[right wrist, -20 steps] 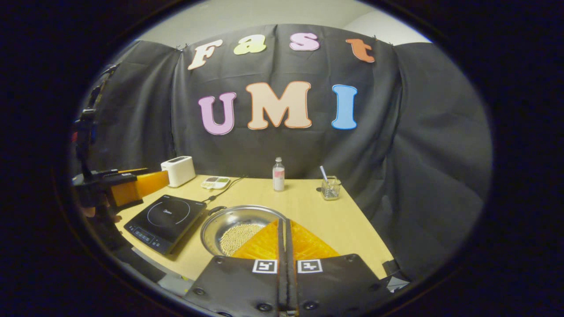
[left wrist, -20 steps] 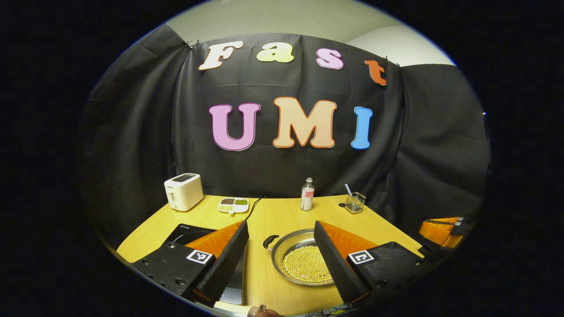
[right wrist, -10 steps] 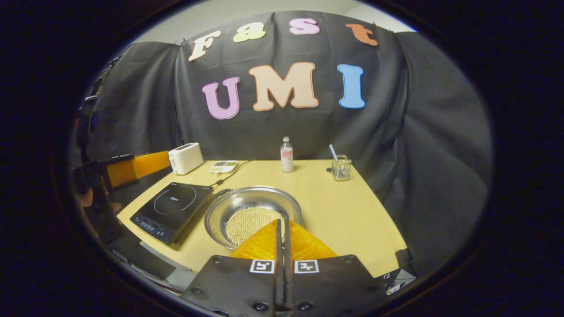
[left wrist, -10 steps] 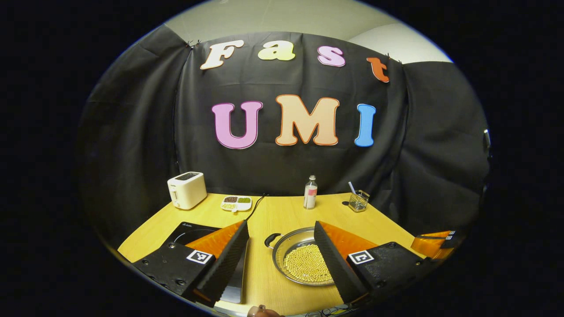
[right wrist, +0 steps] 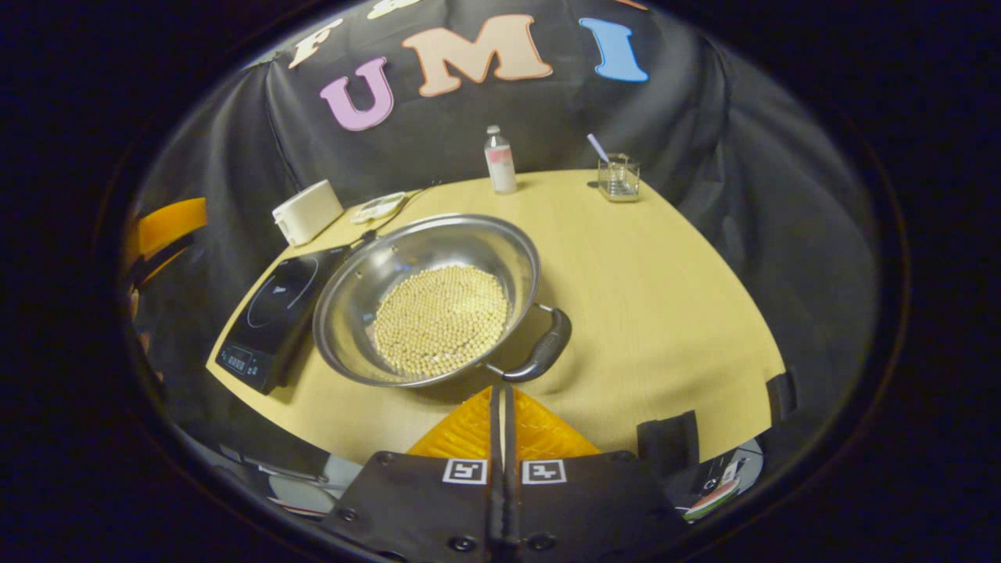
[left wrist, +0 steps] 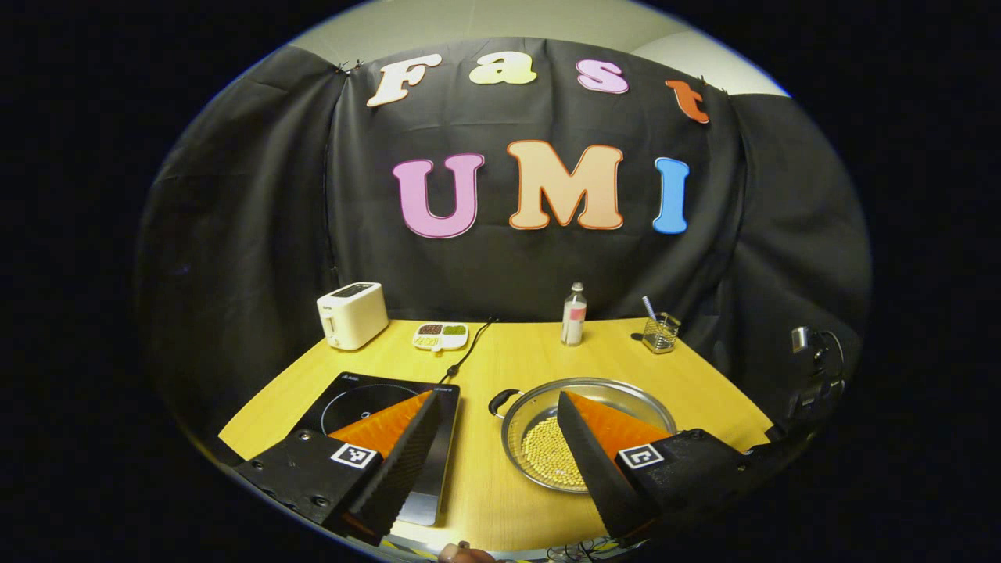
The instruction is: First push the handle of the pot to place it horizontally, then grasp the pot with both hands and set it on the induction cooktop.
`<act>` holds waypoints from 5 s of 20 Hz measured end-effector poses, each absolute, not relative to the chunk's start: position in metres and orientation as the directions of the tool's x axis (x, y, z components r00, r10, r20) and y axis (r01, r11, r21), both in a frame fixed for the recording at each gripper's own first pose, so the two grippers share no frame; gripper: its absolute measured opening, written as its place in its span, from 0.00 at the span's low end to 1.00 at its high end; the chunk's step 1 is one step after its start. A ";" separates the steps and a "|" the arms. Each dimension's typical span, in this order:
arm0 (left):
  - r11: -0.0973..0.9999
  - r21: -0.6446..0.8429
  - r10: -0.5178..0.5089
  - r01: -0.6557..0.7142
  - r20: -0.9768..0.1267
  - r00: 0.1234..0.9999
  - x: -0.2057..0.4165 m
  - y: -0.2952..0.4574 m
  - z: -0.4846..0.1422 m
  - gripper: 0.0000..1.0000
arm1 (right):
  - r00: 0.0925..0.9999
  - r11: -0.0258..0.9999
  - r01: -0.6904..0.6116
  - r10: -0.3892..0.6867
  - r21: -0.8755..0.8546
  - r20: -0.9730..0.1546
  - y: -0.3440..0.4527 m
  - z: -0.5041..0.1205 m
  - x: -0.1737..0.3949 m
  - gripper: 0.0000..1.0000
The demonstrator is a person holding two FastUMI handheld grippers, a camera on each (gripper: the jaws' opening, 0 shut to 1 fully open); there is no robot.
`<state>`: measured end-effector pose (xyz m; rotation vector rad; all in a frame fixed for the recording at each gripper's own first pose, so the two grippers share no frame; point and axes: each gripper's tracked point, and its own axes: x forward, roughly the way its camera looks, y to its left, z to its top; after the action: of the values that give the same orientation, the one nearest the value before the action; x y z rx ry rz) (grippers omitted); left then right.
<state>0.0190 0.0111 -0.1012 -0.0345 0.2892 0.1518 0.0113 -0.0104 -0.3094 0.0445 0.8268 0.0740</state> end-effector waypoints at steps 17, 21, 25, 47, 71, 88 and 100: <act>0.942 -0.001 0.321 -0.336 -0.294 0.900 0.018 0.026 -0.100 0.96 | 0.615 0.992 -0.122 0.102 0.034 -0.782 -0.043 -0.329 0.059 0.02; 0.928 0.001 0.357 -0.373 -0.294 0.886 0.014 0.030 -0.100 0.96 | 0.617 0.990 -0.140 0.101 0.017 -0.781 -0.051 -0.330 0.073 0.02; 0.919 0.009 0.380 -0.394 -0.289 0.879 0.012 0.030 -0.098 0.96 | 0.621 0.989 -0.147 0.101 0.012 -0.777 -0.057 -0.330 0.089 0.02; 0.943 -0.053 0.299 -0.329 -0.298 0.906 0.039 0.021 -0.116 0.97 | 0.665 0.992 -0.128 0.076 -0.014 -0.743 -0.067 -0.308 0.100 0.03; 0.981 -0.133 0.054 -0.139 -0.503 0.863 0.113 0.030 -0.197 0.97 | 0.732 1.000 0.010 0.008 0.022 -0.681 -0.034 -0.264 0.127 0.96; 0.984 -0.128 -0.006 -0.128 -0.733 0.681 0.143 0.030 -0.313 0.98 | 0.574 0.999 0.037 -0.003 0.022 -0.819 -0.053 -0.352 0.161 0.96; 0.978 -0.166 -0.047 -0.124 -0.761 0.647 0.140 0.025 -0.334 0.97 | 0.544 0.998 0.051 -0.011 0.021 -0.839 -0.054 -0.371 0.167 0.75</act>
<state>0.1403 0.0250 -0.3337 -0.2105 0.8676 0.0443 0.1668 -0.0536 -0.3706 0.0442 0.9949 -0.0365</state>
